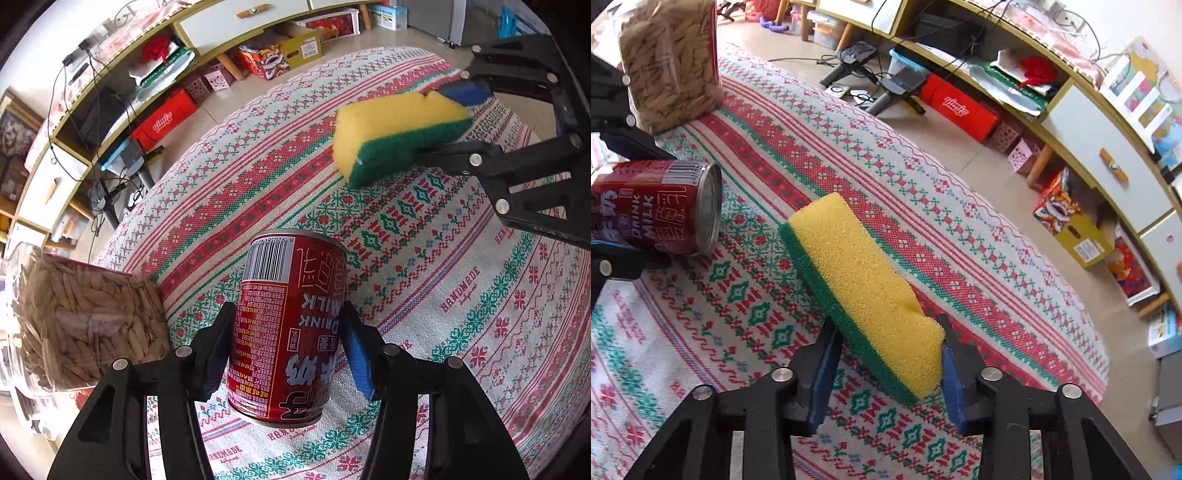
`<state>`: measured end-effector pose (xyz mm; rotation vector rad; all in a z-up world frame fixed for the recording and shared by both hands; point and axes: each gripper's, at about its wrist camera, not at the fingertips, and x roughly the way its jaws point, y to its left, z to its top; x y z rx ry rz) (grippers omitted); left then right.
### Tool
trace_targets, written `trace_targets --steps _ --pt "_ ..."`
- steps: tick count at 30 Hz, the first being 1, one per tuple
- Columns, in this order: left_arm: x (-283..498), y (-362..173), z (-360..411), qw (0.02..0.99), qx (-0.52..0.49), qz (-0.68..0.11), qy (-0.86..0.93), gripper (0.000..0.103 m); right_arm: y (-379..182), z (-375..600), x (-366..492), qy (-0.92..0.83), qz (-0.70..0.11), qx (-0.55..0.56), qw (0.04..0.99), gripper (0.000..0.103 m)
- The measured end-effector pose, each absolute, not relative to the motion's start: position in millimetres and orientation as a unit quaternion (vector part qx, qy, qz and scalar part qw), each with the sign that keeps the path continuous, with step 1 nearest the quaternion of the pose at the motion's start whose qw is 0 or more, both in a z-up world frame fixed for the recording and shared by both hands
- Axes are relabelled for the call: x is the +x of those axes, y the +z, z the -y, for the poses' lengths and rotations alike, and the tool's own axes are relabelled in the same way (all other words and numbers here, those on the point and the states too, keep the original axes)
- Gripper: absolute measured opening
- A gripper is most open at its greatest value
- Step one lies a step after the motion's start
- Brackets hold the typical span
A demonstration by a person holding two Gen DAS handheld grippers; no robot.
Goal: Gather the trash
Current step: 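Grasp the red milk can with the left tool while the right tool grasps the sponge, then drop the red can into the bin with the left tool while the right tool drops the sponge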
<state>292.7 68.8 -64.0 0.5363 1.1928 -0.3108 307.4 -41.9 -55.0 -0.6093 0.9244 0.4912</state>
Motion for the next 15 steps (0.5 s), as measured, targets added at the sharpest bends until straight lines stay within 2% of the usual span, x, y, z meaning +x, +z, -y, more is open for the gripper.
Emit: trace_targets --steps 3,15 --pt "291.5 -54.7 -74.9 0.792 0.212 -0.559 -0.124 0.057 -47.8 45.1 298.6 0.237 -0.444 -0.275 0.819 0.032" --pt "239.4 -6.2 -54.3 0.815 0.098 -0.558 -0.121 0.057 0.4 83.3 251.3 0.211 -0.475 -0.189 0.833 0.029"
